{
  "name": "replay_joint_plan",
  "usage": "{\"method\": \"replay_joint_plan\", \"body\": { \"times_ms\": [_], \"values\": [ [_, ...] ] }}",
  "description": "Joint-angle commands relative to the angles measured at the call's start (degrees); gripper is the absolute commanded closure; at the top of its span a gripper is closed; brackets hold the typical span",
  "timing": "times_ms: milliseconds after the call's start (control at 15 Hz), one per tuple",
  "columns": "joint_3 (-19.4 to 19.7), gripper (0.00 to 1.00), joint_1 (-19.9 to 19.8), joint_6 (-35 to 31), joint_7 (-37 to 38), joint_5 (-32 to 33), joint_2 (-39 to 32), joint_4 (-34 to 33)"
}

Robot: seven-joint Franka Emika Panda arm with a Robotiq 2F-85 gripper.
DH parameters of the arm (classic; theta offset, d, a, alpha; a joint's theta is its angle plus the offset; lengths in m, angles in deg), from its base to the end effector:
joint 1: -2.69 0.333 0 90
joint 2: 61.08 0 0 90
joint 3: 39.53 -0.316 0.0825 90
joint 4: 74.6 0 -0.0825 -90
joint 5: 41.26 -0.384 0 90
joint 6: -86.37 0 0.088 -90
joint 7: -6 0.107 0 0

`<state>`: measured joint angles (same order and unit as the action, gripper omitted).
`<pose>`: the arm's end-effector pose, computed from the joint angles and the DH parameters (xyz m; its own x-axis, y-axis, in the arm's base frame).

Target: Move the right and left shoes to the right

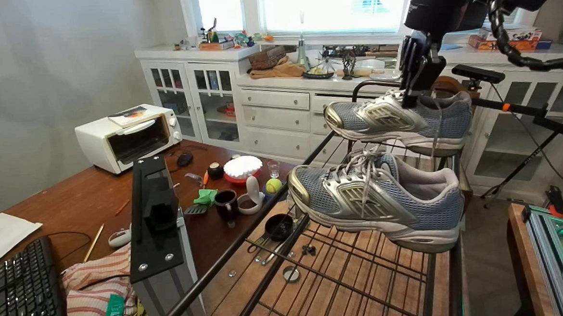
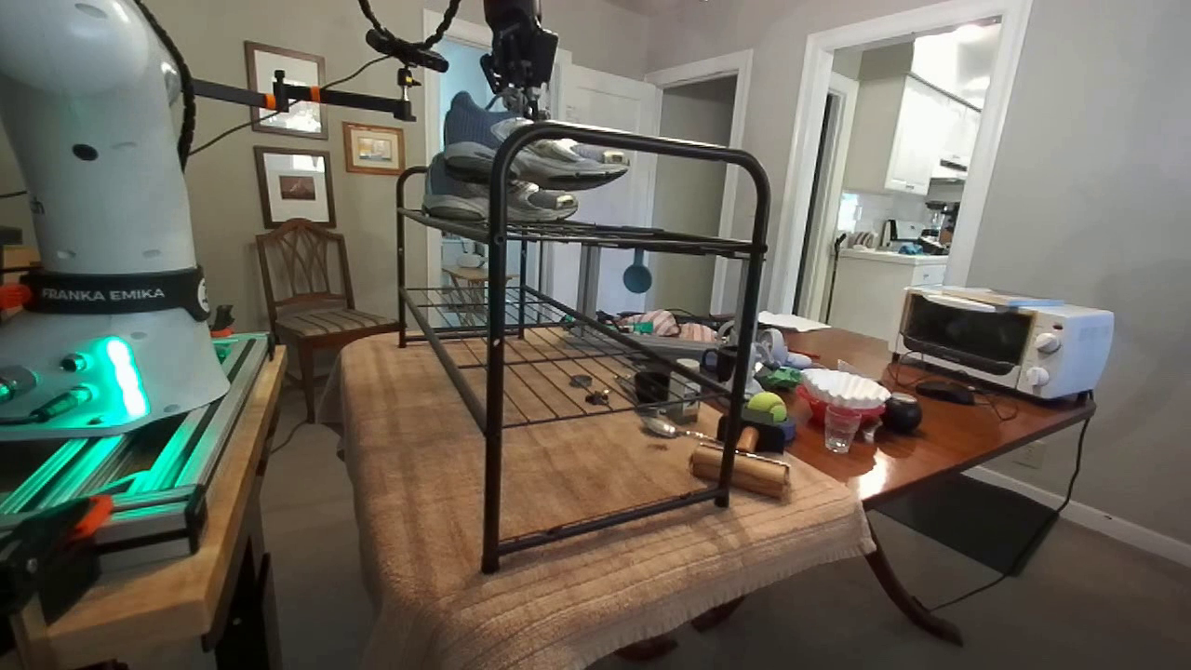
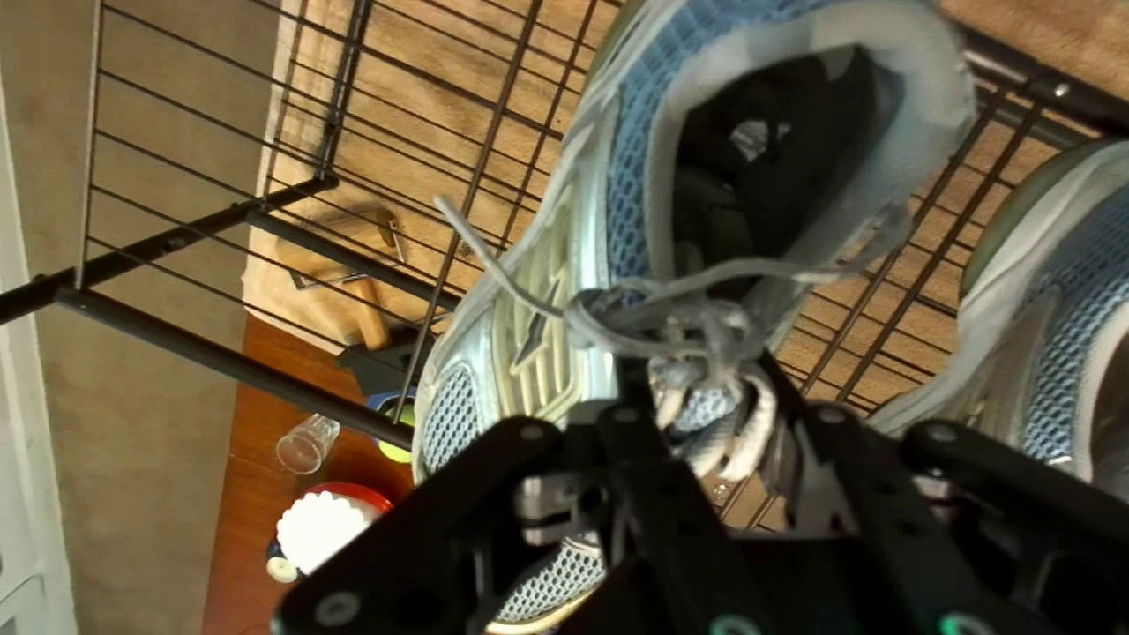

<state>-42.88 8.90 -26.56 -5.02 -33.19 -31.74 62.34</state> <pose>0.4014 0.0606 0.5135 0.9170 0.3951 0.0543 0.3808 -0.9078 0.1757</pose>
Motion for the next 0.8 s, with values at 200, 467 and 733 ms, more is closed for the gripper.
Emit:
{"method": "replay_joint_plan", "body": {
  "times_ms": [200, 467, 733],
  "values": [
    [4.08, 0.93, -1.71, 1.02, -7.72, 4.83, 5.85, 3.05],
    [7.32, 0.93, -2.99, -1.43, -10.98, 5.89, 7.28, 5.06],
    [10.51, 0.93, -3.56, -6.16, -15.25, 5.93, 7.11, 6.85]
  ]
}}
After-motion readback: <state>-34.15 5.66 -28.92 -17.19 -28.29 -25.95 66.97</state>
